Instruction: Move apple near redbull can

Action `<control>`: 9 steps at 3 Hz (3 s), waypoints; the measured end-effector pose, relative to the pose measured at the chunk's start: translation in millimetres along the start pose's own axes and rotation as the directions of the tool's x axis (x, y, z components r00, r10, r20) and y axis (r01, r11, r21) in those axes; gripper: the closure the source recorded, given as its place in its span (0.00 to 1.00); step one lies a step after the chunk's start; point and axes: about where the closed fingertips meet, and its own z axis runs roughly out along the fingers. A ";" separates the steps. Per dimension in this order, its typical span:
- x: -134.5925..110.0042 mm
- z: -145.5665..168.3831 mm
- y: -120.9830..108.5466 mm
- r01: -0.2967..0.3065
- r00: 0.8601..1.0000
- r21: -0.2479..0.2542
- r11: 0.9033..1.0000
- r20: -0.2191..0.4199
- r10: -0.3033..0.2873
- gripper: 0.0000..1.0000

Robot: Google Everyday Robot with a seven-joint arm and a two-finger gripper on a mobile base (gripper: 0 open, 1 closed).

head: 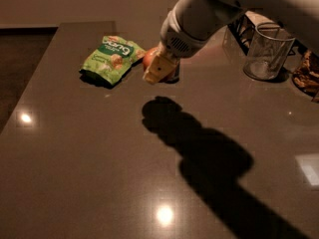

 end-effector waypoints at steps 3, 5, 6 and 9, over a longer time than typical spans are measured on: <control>64.3 22.1 -61.8 -0.184 0.979 0.065 0.981 -0.075 0.188 1.00; 89.2 46.8 -76.2 -0.239 0.962 0.074 0.968 -0.119 0.246 0.82; 95.7 54.3 -78.3 -0.252 0.957 0.069 0.965 -0.128 0.259 0.59; 115.4 64.0 -75.9 -0.273 0.953 0.015 0.962 -0.134 0.273 0.00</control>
Offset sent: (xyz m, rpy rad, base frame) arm 0.0556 -0.0842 -0.0406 0.0140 0.0823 -0.2391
